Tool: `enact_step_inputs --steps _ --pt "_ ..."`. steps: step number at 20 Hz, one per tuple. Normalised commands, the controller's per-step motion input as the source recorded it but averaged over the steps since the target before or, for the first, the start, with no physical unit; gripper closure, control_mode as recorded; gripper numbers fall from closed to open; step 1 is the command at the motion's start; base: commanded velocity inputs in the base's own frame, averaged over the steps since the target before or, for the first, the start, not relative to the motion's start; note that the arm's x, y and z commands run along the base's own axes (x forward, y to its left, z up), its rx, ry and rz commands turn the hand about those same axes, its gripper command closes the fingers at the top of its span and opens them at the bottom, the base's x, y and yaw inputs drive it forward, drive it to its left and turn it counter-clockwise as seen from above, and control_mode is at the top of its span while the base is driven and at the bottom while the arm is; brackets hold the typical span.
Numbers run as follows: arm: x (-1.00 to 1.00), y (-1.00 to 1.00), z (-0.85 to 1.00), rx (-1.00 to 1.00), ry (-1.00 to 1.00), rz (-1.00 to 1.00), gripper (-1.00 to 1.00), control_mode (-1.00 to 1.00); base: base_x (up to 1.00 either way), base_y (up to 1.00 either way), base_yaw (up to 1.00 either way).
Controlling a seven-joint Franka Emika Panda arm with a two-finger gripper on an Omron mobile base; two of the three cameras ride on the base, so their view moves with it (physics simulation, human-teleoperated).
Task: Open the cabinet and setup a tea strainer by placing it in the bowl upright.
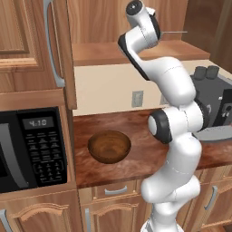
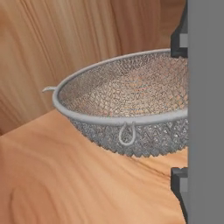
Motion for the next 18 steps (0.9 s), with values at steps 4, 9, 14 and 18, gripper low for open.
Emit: enact_step_inputs --steps 4,9,14,18 --pt "0.27 -0.01 0.0 0.0 0.0 0.0 -1.0 -1.0 0.0 0.0 0.0" --pt "0.28 0.0 0.0 0.0 0.0 0.0 -1.0 -1.0 0.0 0.0 0.0" --pt "0.03 0.0 -0.04 0.0 0.01 0.0 -1.0 -1.0 0.0 0.0 0.0" --pt "0.0 0.0 0.0 0.0 0.0 0.0 -1.0 -1.0 0.0 0.0 0.0"
